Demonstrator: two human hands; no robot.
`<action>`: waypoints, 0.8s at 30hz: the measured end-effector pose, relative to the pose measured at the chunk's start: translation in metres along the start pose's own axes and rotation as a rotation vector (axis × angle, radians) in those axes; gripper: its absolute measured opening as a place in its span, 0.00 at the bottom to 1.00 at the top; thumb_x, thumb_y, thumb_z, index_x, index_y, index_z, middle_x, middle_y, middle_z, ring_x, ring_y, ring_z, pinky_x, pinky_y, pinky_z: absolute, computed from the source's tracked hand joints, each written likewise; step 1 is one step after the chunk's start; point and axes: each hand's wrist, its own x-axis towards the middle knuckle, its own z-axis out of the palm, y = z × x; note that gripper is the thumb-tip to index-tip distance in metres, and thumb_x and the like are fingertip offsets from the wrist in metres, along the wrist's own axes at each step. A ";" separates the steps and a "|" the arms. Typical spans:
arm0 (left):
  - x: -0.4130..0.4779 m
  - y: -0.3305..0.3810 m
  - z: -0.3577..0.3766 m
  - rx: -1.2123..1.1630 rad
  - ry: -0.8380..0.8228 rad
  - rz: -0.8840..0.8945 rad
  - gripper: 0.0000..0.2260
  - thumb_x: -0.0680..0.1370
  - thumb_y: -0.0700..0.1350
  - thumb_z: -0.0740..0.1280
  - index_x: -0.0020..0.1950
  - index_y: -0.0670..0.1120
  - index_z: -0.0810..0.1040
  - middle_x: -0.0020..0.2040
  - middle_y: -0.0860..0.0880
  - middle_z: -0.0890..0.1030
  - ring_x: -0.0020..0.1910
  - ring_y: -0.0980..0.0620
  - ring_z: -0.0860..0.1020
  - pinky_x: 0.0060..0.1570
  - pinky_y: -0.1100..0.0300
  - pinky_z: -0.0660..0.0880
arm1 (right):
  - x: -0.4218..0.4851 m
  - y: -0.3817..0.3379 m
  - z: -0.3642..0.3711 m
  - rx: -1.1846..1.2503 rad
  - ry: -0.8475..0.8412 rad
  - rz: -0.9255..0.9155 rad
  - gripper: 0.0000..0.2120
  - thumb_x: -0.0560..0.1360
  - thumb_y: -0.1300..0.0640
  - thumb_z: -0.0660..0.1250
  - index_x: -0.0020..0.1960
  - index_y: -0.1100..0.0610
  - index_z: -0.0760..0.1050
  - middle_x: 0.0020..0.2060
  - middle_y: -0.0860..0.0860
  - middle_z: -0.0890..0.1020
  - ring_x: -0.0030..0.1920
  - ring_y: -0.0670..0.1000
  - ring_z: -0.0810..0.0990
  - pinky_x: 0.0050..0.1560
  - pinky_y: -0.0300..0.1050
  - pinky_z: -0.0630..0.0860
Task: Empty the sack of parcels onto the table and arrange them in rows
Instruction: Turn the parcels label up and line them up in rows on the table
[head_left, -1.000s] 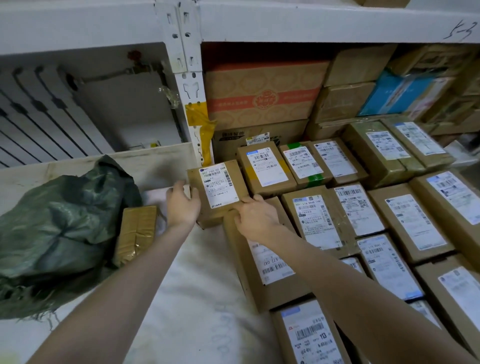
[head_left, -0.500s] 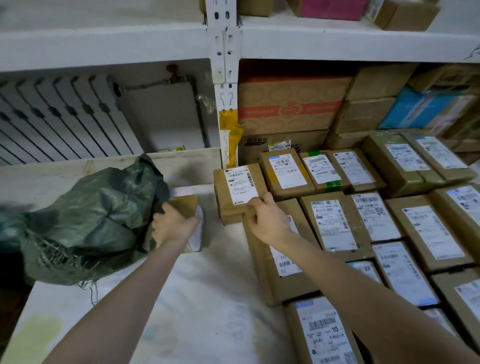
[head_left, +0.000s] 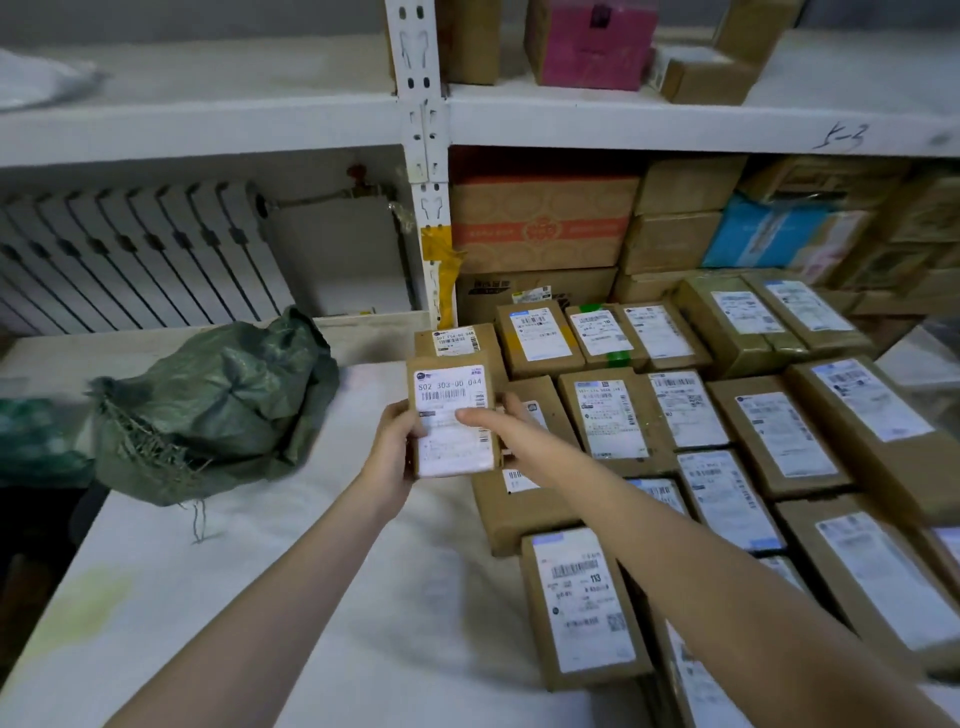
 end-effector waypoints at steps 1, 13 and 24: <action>-0.013 -0.007 0.005 -0.026 -0.018 0.004 0.28 0.62 0.41 0.60 0.63 0.43 0.70 0.56 0.44 0.81 0.53 0.44 0.80 0.41 0.53 0.77 | -0.011 0.005 -0.006 -0.011 0.002 -0.021 0.31 0.71 0.48 0.74 0.68 0.51 0.63 0.60 0.50 0.79 0.57 0.51 0.79 0.58 0.54 0.76; -0.161 -0.116 0.046 0.095 -0.278 -0.243 0.37 0.56 0.41 0.72 0.66 0.45 0.71 0.62 0.41 0.80 0.59 0.41 0.80 0.58 0.44 0.76 | -0.156 0.087 -0.103 -0.100 -0.276 0.118 0.26 0.69 0.53 0.74 0.64 0.52 0.70 0.59 0.53 0.81 0.60 0.55 0.79 0.62 0.56 0.75; -0.233 -0.176 0.015 0.087 -0.257 -0.490 0.28 0.53 0.34 0.68 0.53 0.39 0.76 0.45 0.39 0.85 0.41 0.43 0.84 0.34 0.56 0.80 | -0.197 0.121 -0.086 -0.619 -0.341 0.017 0.25 0.70 0.55 0.76 0.65 0.54 0.73 0.60 0.53 0.78 0.58 0.50 0.76 0.57 0.39 0.73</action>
